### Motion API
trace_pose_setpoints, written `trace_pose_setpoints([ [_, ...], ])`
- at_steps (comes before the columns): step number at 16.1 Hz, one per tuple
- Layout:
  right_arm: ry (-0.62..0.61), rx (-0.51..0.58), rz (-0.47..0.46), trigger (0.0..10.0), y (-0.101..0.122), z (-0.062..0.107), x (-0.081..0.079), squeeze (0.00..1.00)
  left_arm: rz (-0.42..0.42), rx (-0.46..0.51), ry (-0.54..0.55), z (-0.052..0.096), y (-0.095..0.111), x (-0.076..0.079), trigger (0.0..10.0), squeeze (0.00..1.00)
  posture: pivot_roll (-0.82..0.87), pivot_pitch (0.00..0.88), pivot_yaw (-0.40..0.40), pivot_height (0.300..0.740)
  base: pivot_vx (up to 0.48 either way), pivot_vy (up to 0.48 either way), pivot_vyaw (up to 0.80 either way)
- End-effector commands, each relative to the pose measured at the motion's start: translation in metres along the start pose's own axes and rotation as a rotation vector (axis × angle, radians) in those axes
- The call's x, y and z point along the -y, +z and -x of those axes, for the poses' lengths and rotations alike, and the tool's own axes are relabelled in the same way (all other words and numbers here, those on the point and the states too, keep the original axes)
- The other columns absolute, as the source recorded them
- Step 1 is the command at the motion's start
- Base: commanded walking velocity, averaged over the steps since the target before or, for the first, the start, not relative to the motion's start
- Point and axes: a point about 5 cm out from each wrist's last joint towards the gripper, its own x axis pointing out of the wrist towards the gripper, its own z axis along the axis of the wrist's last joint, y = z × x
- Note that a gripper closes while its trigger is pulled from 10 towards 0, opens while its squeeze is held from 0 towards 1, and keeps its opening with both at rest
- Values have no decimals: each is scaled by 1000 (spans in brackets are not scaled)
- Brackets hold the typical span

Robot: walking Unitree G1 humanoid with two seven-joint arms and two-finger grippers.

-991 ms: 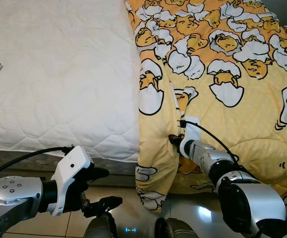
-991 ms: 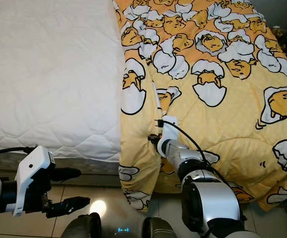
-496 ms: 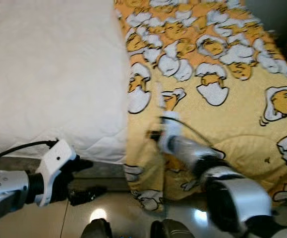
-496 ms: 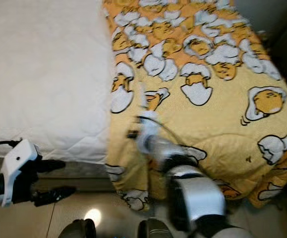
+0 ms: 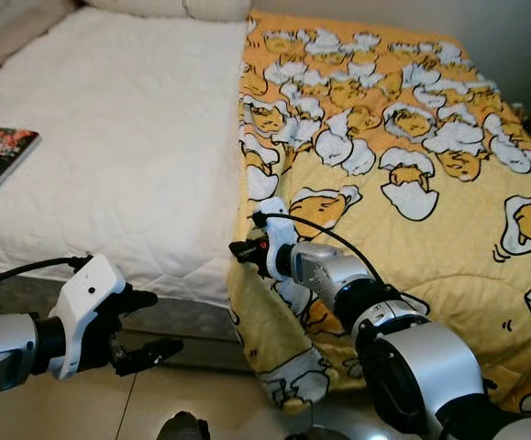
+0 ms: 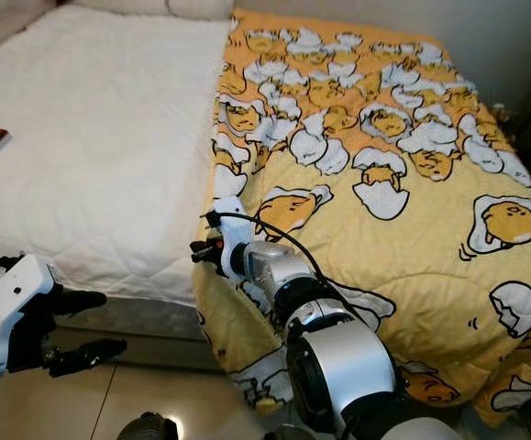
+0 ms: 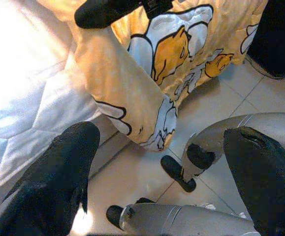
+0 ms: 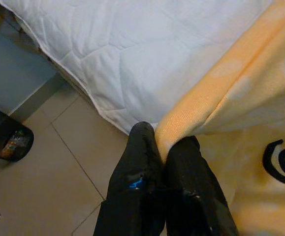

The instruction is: Clean up the room

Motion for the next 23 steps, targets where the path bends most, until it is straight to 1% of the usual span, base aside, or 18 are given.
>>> trace_pose_setpoints([
  [1,187,10,43,0,14,-28,-63,0,-14,-1,2,2,0,-1,10000,0,30,0,-39,740,0,0,0],
  [2,194,3,43,0,13,-29,-64,0,-15,-1,1,2,0,-1,10000,0,30,0,-39,740,0,0,0],
  [3,218,-14,41,10000,11,-29,-68,0,-16,0,0,2,0,0,10000,0,31,0,-39,740,0,0,0],
  [4,253,-30,26,10000,9,-30,-72,271,-17,1,0,2,-1,0,10000,0,33,0,-42,740,0,0,0],
  [5,272,-36,21,10000,8,-30,-74,1000,-18,2,1,2,0,0,10000,0,36,0,-45,740,0,0,0],
  [6,290,-44,24,10000,6,-30,-76,1000,-21,3,5,2,0,0,10000,0,37,0,-46,740,0,0,0],
  [8,286,-46,26,10000,5,-30,-75,1000,-24,4,5,2,0,0,10000,0,36,0,-47,740,0,0,0],
  [12,291,-64,31,10000,2,-28,-72,1000,-23,10,3,-2,0,2,10000,0,34,0,-43,740,0,0,0],
  [14,270,-58,29,10000,1,-27,-67,1000,-20,15,6,-4,0,2,10000,0,32,0,-39,740,0,0,0],
  [15,213,-36,18,10000,-1,-22,-53,1000,-15,30,25,-6,1,1,10000,0,17,0,-24,740,0,0,0],
  [16,197,-31,20,10000,-1,-20,-49,1000,-14,36,32,-7,1,1,10000,0,14,0,-22,740,0,0,0],
  [17,86,10,62,10000,-5,-6,-20,1000,-11,69,124,-14,2,-7,10000,0,1,0,-17,740,0,0,0],
  [19,-55,69,81,10000,-12,18,15,1000,12,88,201,-25,1,-12,10000,0,-2,0,-17,740,0,0,0],
  [20,-90,86,74,10000,-15,27,24,1000,11,95,205,-27,1,-11,10000,0,-7,0,-14,740,0,0,0],
  [21,-145,111,65,10000,-21,41,35,1000,9,107,227,-32,2,-10,10000,0,-10,0,-13,740,0,0,0],
  [22,-184,130,59,10000,-25,52,42,1000,8,117,269,-36,3,-11,10000,0,-9,0,-15,740,0,0,0],
  [23,-258,169,51,10000,-30,68,51,1000,14,134,335,-43,5,-14,10000,0,-10,0,-15,740,0,0,0],
])
